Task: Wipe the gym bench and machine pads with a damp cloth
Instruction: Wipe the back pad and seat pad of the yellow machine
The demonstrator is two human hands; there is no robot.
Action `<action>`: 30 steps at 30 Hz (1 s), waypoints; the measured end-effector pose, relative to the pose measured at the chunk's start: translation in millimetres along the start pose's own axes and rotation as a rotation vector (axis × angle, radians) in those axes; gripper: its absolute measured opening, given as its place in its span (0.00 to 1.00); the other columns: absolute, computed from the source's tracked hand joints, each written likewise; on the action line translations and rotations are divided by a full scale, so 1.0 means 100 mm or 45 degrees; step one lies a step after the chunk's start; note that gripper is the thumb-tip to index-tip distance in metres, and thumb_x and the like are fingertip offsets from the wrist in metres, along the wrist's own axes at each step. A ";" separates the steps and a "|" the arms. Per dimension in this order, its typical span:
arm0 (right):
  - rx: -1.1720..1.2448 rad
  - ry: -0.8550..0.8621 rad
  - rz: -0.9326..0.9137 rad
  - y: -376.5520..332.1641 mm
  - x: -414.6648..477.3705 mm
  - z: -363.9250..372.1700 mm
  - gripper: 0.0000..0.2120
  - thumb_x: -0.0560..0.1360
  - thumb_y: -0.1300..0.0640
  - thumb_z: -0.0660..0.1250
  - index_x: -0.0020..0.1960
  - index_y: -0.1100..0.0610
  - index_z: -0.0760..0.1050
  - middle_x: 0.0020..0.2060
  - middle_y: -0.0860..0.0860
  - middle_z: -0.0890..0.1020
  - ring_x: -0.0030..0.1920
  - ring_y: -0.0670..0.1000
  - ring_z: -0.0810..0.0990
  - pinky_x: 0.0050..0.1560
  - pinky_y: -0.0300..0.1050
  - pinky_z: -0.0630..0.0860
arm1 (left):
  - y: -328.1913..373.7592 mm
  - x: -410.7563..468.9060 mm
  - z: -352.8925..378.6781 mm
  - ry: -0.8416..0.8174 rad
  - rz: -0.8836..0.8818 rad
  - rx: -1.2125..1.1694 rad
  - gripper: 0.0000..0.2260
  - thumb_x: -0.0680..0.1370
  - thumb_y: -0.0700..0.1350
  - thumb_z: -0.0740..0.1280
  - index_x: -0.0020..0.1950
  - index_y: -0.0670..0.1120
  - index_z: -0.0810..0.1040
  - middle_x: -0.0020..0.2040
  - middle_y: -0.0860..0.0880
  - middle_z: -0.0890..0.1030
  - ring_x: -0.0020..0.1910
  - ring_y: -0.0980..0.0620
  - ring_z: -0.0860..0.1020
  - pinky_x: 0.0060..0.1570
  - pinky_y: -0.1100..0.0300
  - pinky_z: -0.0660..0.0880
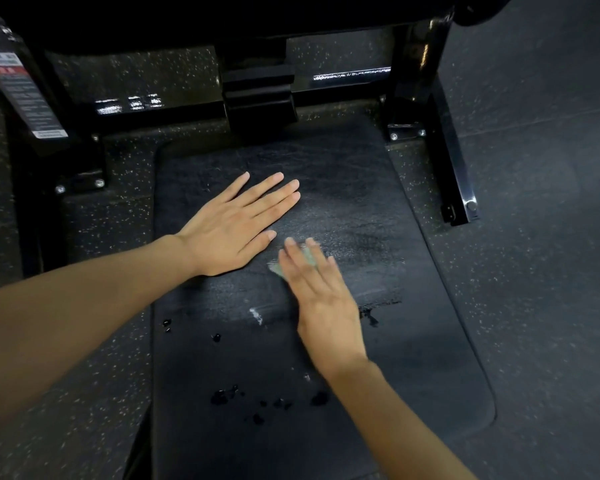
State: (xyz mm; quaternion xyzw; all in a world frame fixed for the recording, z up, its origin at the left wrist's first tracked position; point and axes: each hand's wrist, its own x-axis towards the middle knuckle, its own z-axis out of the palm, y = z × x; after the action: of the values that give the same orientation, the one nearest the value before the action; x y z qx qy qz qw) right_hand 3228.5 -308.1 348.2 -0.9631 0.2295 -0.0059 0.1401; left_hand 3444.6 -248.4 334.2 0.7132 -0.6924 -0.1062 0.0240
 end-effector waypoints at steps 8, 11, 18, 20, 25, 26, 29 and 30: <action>0.003 0.089 0.305 0.99 0.07 -0.40 0.34 0.71 0.77 0.56 0.75 0.60 0.67 0.75 0.53 0.66 0.76 0.59 0.61 0.76 0.56 0.54 | 0.09 0.04 0.01 -0.001 -0.020 0.013 0.26 0.84 0.53 0.46 0.81 0.47 0.48 0.82 0.50 0.49 0.81 0.50 0.46 0.78 0.48 0.41; 0.050 0.181 0.418 0.93 0.08 -0.35 0.32 0.73 0.78 0.60 0.74 0.60 0.67 0.75 0.53 0.67 0.77 0.60 0.61 0.76 0.55 0.56 | 0.14 0.07 0.02 0.002 -0.032 0.017 0.26 0.84 0.53 0.46 0.81 0.47 0.48 0.82 0.50 0.49 0.81 0.49 0.46 0.78 0.48 0.43; -0.165 0.023 0.073 0.32 -0.01 -0.21 0.37 0.69 0.69 0.57 0.77 0.61 0.53 0.77 0.57 0.60 0.78 0.62 0.53 0.78 0.57 0.52 | 0.24 0.13 0.01 0.014 -0.046 0.008 0.26 0.84 0.52 0.47 0.81 0.47 0.49 0.82 0.50 0.50 0.81 0.49 0.47 0.77 0.48 0.43; -0.158 -0.065 -0.055 0.16 -0.10 -0.14 0.37 0.70 0.65 0.55 0.78 0.61 0.51 0.78 0.56 0.56 0.78 0.62 0.51 0.78 0.56 0.52 | 0.27 0.15 0.02 0.013 -0.052 0.011 0.26 0.84 0.52 0.47 0.81 0.47 0.50 0.82 0.50 0.50 0.81 0.49 0.47 0.77 0.47 0.43; -0.035 -0.043 -0.075 0.39 -0.12 -0.16 0.39 0.64 0.73 0.60 0.75 0.59 0.66 0.75 0.52 0.67 0.75 0.57 0.65 0.73 0.53 0.66 | 0.35 0.21 0.02 0.010 -0.058 0.002 0.26 0.84 0.52 0.47 0.81 0.47 0.49 0.82 0.50 0.50 0.81 0.49 0.46 0.78 0.47 0.44; -0.055 -0.043 -0.066 0.50 -0.09 -0.21 0.39 0.64 0.74 0.58 0.75 0.59 0.66 0.75 0.52 0.67 0.75 0.57 0.64 0.75 0.54 0.62 | 0.37 0.22 0.02 0.009 -0.057 0.000 0.26 0.84 0.52 0.47 0.81 0.46 0.49 0.82 0.50 0.49 0.81 0.49 0.46 0.78 0.47 0.44; -0.064 -0.026 0.053 0.83 -0.02 -0.34 0.39 0.66 0.76 0.57 0.75 0.58 0.65 0.76 0.52 0.66 0.76 0.57 0.62 0.77 0.54 0.54 | 0.43 0.26 0.02 0.002 -0.057 -0.011 0.26 0.84 0.52 0.46 0.82 0.46 0.49 0.82 0.50 0.49 0.81 0.49 0.45 0.78 0.46 0.43; -0.062 -0.014 0.099 0.93 0.00 -0.36 0.39 0.66 0.76 0.59 0.75 0.59 0.65 0.76 0.52 0.66 0.76 0.58 0.62 0.76 0.55 0.55 | 0.44 0.27 0.03 -0.001 -0.054 -0.015 0.26 0.84 0.53 0.46 0.82 0.46 0.49 0.82 0.50 0.49 0.81 0.49 0.45 0.78 0.47 0.43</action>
State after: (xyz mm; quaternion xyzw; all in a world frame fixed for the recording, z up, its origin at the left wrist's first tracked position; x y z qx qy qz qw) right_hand 3184.6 -397.5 357.8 -0.9566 0.2661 0.0103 0.1182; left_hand 3401.2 -276.6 336.4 0.7275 -0.6766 -0.1112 0.0256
